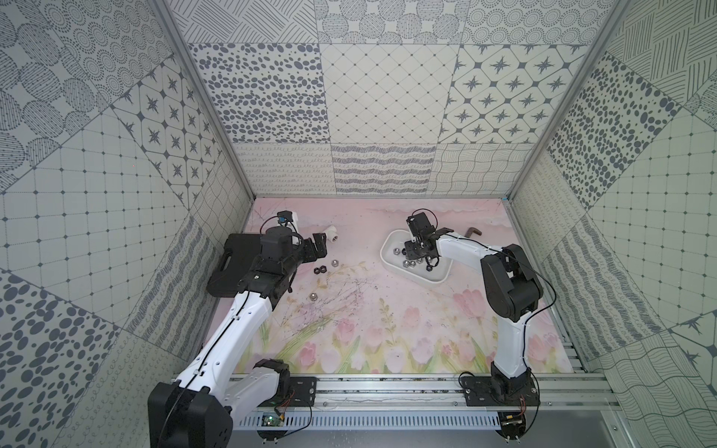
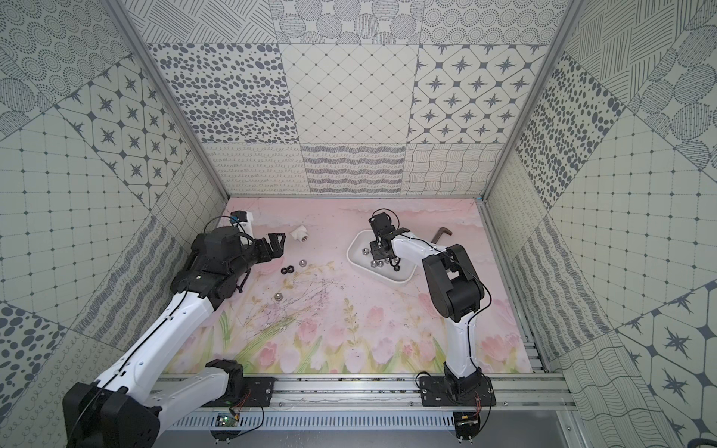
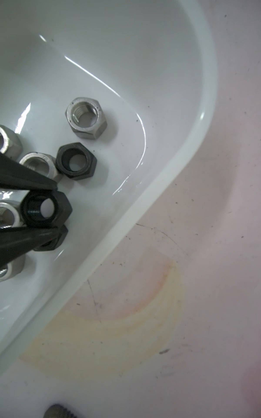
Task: Put the nuts on the desktop into the storage box
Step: Place the nut in the storage box.
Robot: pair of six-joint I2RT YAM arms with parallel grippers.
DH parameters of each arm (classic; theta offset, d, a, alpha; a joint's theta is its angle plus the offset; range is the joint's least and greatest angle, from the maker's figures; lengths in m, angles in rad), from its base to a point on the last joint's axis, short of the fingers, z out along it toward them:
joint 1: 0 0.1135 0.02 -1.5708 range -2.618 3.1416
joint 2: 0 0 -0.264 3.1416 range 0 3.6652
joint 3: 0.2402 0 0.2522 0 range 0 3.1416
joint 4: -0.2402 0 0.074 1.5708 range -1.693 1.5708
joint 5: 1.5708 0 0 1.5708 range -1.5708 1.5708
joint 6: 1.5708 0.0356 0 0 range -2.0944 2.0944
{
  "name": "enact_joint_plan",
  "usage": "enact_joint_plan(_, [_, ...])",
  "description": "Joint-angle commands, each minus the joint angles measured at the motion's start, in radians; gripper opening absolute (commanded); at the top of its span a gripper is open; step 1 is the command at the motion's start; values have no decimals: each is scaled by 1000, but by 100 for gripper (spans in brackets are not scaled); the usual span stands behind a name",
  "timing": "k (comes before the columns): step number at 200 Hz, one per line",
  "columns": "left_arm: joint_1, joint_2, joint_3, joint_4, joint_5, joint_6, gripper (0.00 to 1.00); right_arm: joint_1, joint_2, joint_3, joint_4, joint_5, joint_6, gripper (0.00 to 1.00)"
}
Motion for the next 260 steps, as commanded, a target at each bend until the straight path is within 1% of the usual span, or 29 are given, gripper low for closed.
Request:
enact_joint_plan(1, [2, 7, 9, 5, -6, 19, 99, -1, 36, 33, 16, 5, -21, 21])
enact_joint_plan(62, [2, 1, 1, 7, -10, 17, 99, -2, 55, 19, 1, -10, -21, 21])
enact_joint_plan(129, [2, -5, -4, 5, -9, 15, 99, 12, -62, -134, -5, -42, 22, 22])
enact_joint_plan(172, [2, -14, -5, 4, -9, 13, 99, 26, -102, -174, -14, -39, 28, 24])
enact_joint_plan(183, [2, -14, -5, 3, -7, 13, 99, 25, -112, -169, -14, -37, 27, 28])
enact_joint_plan(201, [2, -16, -4, 2, -5, 11, 99, 25, -127, -146, -15, -35, 19, 50])
enact_joint_plan(214, [2, -17, -4, 1, -4, 11, 99, 25, -130, -110, -35, -44, 9, 59])
enact_joint_plan(229, [2, -19, -4, 0, -6, 11, 99, 29, -138, -71, -52, -38, 0, 63])
enact_joint_plan(260, [2, -19, -2, -2, -7, 13, 99, 48, -197, -18, -54, -2, -20, 65])
